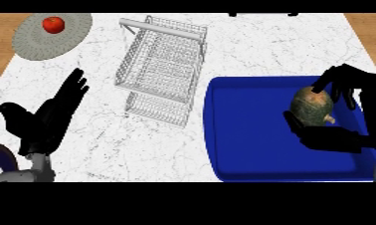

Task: Pick the squash from the tray and place it in the tiered basket

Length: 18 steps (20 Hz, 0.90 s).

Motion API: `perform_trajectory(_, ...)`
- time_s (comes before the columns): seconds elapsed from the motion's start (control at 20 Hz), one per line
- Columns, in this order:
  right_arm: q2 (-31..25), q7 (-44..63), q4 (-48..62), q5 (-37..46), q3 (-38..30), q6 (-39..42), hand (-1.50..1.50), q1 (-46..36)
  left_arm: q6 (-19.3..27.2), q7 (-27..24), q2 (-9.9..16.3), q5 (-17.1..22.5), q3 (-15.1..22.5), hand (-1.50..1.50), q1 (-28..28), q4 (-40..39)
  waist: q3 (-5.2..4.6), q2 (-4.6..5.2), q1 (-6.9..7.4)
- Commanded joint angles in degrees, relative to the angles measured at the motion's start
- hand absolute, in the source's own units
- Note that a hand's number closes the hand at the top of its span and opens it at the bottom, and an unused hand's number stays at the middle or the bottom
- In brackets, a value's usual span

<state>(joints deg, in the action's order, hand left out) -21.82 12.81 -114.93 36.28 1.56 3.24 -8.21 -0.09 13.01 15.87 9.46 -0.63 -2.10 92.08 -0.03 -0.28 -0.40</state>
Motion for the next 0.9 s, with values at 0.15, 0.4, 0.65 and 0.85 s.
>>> perform_trajectory(0.15,5.34,18.53,-7.12,2.54,9.49,9.24,1.5,-13.25,-0.63,0.9,-0.77,-0.43,-0.33,0.0,-1.11,-0.76,-0.06,0.21,0.87)
perform_trajectory(0.4,12.73,25.42,1.75,5.39,13.73,9.81,1.5,-27.31,-3.64,0.07,0.78,1.14,-2.48,0.0,-3.95,-3.35,-0.06,0.3,1.26)
perform_trajectory(0.65,19.66,28.32,9.99,10.24,16.92,7.84,1.5,-33.24,-1.75,-4.38,-2.52,-2.94,-0.53,0.0,-2.31,-6.04,-0.03,0.34,0.94)
perform_trajectory(0.85,21.64,33.89,16.36,8.59,16.66,5.6,1.5,-41.38,-3.71,-3.48,-1.15,-0.96,-2.47,0.0,-0.81,-3.6,-0.01,0.26,1.16)
